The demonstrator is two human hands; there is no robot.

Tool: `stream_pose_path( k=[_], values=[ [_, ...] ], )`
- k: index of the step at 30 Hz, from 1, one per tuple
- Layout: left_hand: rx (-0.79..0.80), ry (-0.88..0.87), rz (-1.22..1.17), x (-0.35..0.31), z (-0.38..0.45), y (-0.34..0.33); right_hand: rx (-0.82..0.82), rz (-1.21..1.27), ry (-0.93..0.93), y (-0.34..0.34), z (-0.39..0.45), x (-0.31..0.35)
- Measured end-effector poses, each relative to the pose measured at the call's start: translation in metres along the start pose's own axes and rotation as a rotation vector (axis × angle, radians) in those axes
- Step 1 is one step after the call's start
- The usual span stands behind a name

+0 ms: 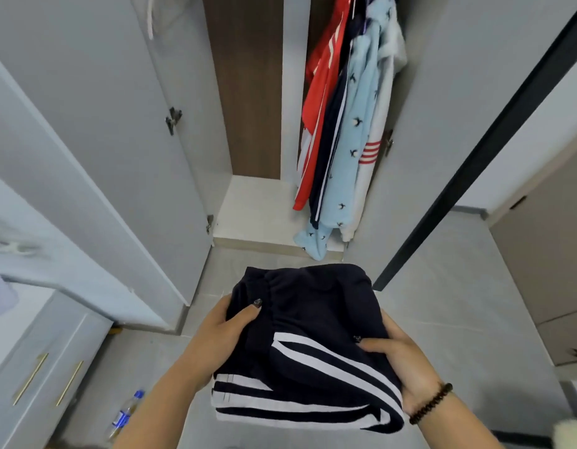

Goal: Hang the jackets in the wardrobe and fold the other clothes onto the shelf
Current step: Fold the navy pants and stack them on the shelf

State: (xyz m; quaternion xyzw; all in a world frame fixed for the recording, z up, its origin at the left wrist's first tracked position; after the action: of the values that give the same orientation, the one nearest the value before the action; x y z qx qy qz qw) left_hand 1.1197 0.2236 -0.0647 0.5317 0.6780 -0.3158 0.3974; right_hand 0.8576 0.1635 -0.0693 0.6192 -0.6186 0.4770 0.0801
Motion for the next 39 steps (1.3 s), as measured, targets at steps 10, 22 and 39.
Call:
stream_pose_path(
  k=[10, 22, 39],
  values=[
    [-0.022, -0.274, 0.000, -0.160, -0.055, -0.055, 0.071, -0.180, 0.278, -0.036, -0.085, 0.170],
    [-0.085, -0.616, -0.033, -0.291, -0.074, -0.046, 0.148, -0.295, 0.585, -0.102, -0.100, 0.277],
    [-0.084, -0.792, 0.122, -0.471, 0.081, 0.043, 0.172, -0.177, 0.728, -0.206, 0.076, 0.407]
  ],
)
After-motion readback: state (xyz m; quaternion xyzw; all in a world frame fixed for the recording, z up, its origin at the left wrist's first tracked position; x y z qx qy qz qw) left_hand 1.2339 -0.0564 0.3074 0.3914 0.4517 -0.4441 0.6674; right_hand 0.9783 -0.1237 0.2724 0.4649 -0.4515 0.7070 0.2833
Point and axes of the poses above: each hand's wrist, its own z-axis towards the middle knuckle, its own y-axis out of the back of the hand, x = y × z, the point moved 4 cm from there along z, towards the middle knuckle, and after that the axes turned 4 degrees about x, right-handed, at the moved point
